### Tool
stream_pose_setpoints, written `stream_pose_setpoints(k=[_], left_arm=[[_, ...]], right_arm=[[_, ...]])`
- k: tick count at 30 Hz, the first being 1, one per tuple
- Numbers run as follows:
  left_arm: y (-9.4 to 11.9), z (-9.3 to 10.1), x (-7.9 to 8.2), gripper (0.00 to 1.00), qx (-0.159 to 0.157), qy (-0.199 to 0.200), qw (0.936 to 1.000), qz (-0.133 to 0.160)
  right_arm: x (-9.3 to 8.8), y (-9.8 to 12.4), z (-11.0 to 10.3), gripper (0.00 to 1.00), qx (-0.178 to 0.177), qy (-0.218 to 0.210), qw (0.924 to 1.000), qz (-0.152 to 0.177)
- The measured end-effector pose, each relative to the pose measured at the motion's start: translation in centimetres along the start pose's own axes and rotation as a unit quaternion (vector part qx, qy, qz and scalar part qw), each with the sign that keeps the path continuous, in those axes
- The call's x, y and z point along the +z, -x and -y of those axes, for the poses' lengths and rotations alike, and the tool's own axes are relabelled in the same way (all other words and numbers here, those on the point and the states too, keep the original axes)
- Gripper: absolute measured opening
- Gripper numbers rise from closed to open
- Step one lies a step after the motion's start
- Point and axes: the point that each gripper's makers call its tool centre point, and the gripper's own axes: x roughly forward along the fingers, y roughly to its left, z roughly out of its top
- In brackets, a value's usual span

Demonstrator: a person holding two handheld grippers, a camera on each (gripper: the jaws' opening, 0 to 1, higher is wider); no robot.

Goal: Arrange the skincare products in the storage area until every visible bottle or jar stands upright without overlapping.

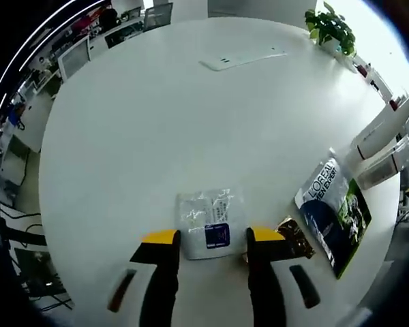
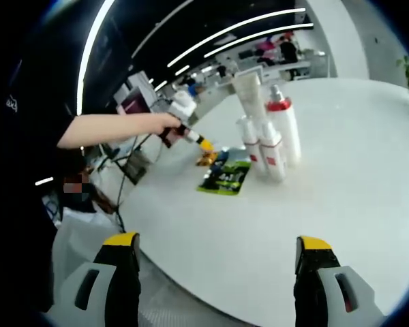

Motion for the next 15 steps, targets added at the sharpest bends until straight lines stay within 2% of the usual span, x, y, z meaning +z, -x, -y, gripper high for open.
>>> stream_pose_setpoints(k=[5, 15], left_arm=[[0.5, 0.3, -0.4, 0.42, -0.004, 0.004, 1.0, 0.001], [3.0, 0.6, -0.9, 0.42, 0.001, -0.009, 0.9998, 0.016]], right_arm=[[0.0, 0.0, 0.0, 0.98, -0.001, 0.0, 1.0, 0.0], [-0.1, -0.1, -0.3, 0.98, 0.003, 0.008, 1.0, -0.004]])
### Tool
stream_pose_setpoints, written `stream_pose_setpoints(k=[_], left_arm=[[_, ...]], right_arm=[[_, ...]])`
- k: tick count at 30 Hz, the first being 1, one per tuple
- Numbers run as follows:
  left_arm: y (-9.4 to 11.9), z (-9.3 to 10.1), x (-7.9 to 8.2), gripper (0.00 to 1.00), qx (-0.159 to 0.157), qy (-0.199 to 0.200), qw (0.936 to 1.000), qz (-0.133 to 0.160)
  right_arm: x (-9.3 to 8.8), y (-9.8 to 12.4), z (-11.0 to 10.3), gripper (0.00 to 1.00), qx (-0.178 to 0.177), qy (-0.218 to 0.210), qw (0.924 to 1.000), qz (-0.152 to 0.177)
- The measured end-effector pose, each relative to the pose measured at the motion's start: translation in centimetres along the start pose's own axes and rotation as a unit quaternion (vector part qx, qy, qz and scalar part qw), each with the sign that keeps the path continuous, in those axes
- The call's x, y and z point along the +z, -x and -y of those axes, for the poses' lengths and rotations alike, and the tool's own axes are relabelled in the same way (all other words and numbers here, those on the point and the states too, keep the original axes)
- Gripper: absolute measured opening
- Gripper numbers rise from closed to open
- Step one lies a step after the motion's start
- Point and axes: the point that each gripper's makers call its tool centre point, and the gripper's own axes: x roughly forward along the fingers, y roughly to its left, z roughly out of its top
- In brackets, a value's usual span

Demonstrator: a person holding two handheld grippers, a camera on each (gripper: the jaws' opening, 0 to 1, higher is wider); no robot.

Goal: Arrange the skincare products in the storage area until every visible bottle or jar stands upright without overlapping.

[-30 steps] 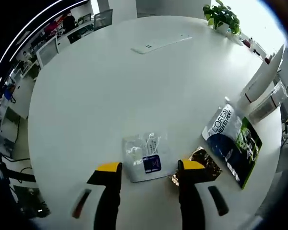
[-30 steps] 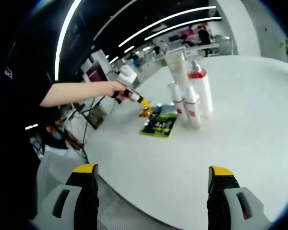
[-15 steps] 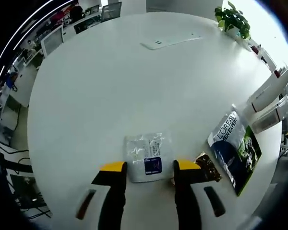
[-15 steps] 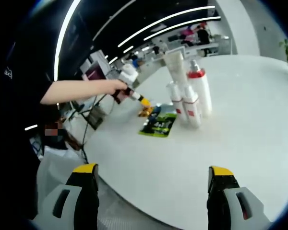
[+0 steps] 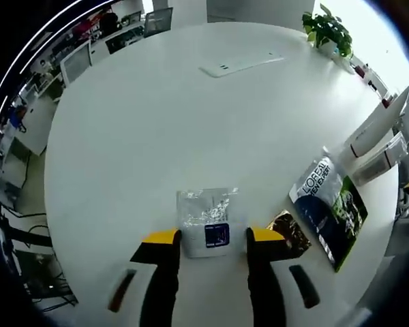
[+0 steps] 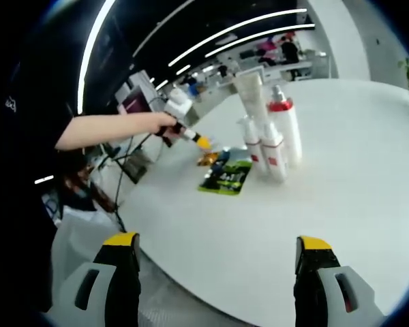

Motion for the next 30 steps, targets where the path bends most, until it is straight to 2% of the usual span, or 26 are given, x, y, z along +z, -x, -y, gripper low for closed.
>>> stream_pose_setpoints(k=[7, 16, 20, 26, 30], left_arm=[[1.7, 1.0, -1.2, 0.42, -0.002, -0.02, 0.9998, -0.001], [2.1, 0.6, -0.9, 0.42, -0.009, -0.063, 0.998, 0.002], [2.5, 1.0, -0.9, 0.42, -0.015, -0.078, 0.9968, 0.004], [2.9, 2.0, -1.0, 0.42, -0.026, -0.126, 0.9917, 0.004], [3.0, 2.5, -1.3, 0.42, -0.033, -0.136, 0.9901, 0.001]], right_arm=[[0.0, 0.0, -0.1, 0.98, 0.001, 0.002, 1.0, -0.001], [-0.1, -0.1, -0.3, 0.98, 0.003, 0.014, 0.9999, -0.005], [-0.2, -0.1, -0.4, 0.98, 0.003, 0.023, 0.9997, -0.008], [-0.2, -0.1, -0.4, 0.98, 0.002, 0.028, 0.9996, -0.008], [-0.3, -0.2, -0.5, 0.98, 0.005, 0.032, 0.9994, -0.013]])
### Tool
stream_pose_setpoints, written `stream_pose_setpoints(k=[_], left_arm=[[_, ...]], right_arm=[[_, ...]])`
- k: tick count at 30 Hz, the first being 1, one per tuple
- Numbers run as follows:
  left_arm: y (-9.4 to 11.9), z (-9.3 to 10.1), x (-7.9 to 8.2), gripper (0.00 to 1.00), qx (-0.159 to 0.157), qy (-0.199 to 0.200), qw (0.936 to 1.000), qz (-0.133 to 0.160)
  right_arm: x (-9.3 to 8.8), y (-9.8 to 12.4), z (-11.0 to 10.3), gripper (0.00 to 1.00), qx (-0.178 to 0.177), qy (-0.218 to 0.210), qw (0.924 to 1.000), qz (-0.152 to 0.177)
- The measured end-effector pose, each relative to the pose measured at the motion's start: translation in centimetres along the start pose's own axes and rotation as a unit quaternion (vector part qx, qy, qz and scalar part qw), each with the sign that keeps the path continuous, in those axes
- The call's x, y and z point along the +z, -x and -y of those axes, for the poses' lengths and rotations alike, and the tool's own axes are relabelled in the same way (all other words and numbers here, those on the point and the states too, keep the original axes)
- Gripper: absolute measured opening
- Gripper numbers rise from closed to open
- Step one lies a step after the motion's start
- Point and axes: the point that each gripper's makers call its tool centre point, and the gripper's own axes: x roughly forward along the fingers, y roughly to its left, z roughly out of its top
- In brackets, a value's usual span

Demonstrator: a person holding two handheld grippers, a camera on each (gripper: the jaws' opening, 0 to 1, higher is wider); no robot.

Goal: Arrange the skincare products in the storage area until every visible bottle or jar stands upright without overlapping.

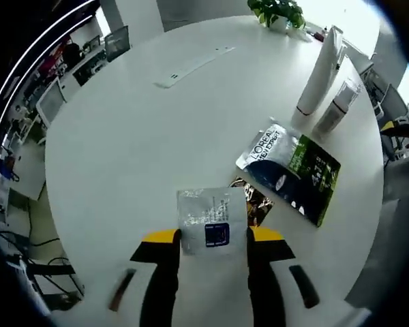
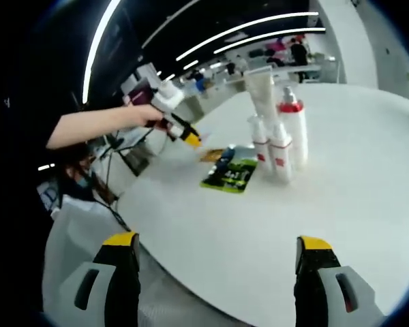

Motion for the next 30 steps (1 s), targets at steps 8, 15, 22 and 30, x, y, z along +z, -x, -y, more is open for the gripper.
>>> stream_pose_setpoints(k=[8, 15, 22, 30], left_arm=[[0.0, 1.5, -0.6, 0.42, -0.021, -0.047, 0.9986, -0.005], [-0.1, 3.7, -0.8, 0.42, -0.049, -0.107, 0.993, -0.003], [-0.5, 5.7, -1.9, 0.42, -0.062, -0.162, 0.9846, -0.025], [-0.7, 7.9, -3.0, 0.42, -0.086, -0.197, 0.9762, -0.031]], right_arm=[[-0.1, 0.0, 0.0, 0.99, -0.004, 0.012, 0.9999, -0.004], [0.1, 0.2, 0.3, 0.99, -0.009, 0.009, 0.9999, 0.005], [-0.1, 0.1, 0.4, 0.99, -0.014, 0.019, 0.9997, 0.0], [-0.3, 0.1, 0.5, 0.99, -0.016, 0.024, 0.9996, -0.004]])
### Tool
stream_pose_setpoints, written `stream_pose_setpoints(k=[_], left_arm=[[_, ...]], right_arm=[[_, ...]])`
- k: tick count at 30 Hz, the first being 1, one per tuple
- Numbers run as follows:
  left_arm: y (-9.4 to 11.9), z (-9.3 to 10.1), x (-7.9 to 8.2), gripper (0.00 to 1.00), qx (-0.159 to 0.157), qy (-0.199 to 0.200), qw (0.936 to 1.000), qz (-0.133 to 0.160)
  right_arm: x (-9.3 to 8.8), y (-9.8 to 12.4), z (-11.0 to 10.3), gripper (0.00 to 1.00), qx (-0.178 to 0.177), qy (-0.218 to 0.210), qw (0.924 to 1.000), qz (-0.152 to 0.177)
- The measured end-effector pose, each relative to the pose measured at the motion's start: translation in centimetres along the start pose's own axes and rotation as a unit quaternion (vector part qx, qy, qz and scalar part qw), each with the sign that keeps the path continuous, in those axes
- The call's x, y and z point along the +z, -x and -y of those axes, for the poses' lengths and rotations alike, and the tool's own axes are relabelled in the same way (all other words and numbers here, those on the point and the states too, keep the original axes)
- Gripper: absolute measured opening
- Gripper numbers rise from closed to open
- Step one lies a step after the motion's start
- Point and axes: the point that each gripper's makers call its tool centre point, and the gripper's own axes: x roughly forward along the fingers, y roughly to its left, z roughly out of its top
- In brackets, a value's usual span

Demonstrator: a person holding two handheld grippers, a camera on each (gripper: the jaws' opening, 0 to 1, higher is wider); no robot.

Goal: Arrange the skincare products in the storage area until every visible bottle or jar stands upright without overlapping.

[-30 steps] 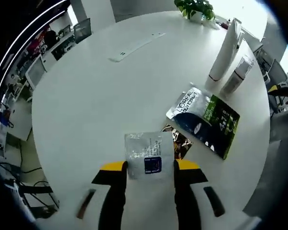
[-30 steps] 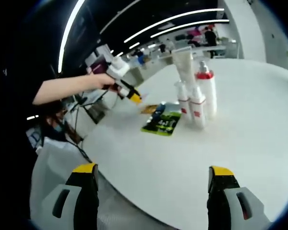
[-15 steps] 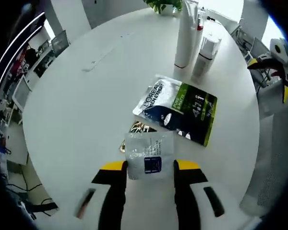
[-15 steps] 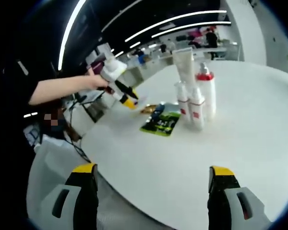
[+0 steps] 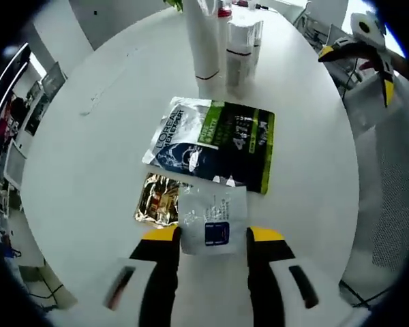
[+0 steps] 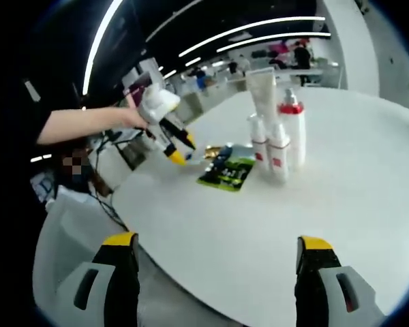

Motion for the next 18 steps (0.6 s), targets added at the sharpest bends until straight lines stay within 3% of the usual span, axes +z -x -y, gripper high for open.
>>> stream_pose_setpoints(k=[3, 18], left_arm=[[-0.3, 0.7, -0.2, 0.42, -0.01, -0.024, 0.9996, -0.008], [-1.4, 1.4, -1.0, 0.41, -0.037, -0.072, 0.996, -0.036]], right_arm=[[0.0, 0.0, -0.1, 0.99, 0.001, 0.0, 1.0, 0.0], [-0.1, -0.1, 0.0, 0.99, 0.0, -0.002, 1.0, 0.0]])
